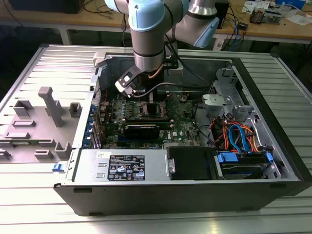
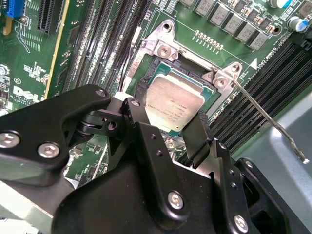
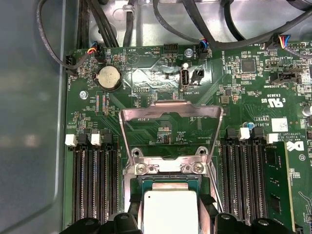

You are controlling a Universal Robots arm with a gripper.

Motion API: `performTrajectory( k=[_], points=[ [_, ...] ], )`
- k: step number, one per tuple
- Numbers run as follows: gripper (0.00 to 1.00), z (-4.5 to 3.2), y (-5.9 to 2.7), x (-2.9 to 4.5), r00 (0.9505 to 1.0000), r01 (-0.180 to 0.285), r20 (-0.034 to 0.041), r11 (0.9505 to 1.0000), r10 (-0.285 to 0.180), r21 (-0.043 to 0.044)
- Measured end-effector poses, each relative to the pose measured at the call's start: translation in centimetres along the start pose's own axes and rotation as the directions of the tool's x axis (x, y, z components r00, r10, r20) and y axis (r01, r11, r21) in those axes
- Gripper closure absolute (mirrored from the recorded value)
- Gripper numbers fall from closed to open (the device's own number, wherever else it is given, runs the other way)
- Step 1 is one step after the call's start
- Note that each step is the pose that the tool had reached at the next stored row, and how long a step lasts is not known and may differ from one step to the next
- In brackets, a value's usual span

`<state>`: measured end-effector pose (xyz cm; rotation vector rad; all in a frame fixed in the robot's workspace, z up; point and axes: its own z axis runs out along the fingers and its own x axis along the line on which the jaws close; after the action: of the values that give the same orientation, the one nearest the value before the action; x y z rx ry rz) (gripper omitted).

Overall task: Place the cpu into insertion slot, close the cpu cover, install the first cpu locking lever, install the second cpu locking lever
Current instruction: 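Place the cpu into insertion slot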

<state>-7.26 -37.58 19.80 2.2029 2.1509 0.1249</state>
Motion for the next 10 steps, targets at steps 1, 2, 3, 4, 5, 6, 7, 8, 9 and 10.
performTrajectory(
  k=[1, 2, 3, 4, 5, 6, 7, 8, 9, 10],
  points=[
    [0.46, 0.00, 0.00, 0.00, 1.0000, 0.000, -0.0001, 1.0000, 0.000, 0.0000],
    [0.46, 0.00, 0.01, 0.00, 1.0000, 0.000, -0.0001, 1.0000, 0.000, 0.0000],
    [0.46, 0.00, 0.01, 0.00, 1.0000, 0.000, -0.0001, 1.0000, 0.000, 0.0000],
    [0.46, 0.00, 0.01, 0.00, 1.0000, 0.000, 0.0000, 1.0000, 0.000, 0.0000],
    [0.46, 0.00, 0.01, 0.00, 1.0000, 0.000, 0.0000, 1.0000, 0.000, 0.0001],
    [0.46, 0.01, 0.01, 0.00, 1.0000, 0.000, -0.0001, 1.0000, 0.000, 0.0000],
    [0.46, 0.00, 0.01, 0.00, 1.0000, 0.000, 0.0000, 1.0000, 0.000, 0.0001],
    [0.46, 0.00, 0.01, 0.00, 1.0000, 0.000, 0.0000, 1.0000, 0.000, 0.0001],
    [0.46, 0.01, 0.01, 0.00, 1.0000, 0.004, -0.0003, 1.0000, -0.004, 0.0001],
    [0.46, 0.01, 0.01, 0.00, 1.0000, 0.007, -0.0007, 1.0000, -0.007, 0.0001]
  ],
)
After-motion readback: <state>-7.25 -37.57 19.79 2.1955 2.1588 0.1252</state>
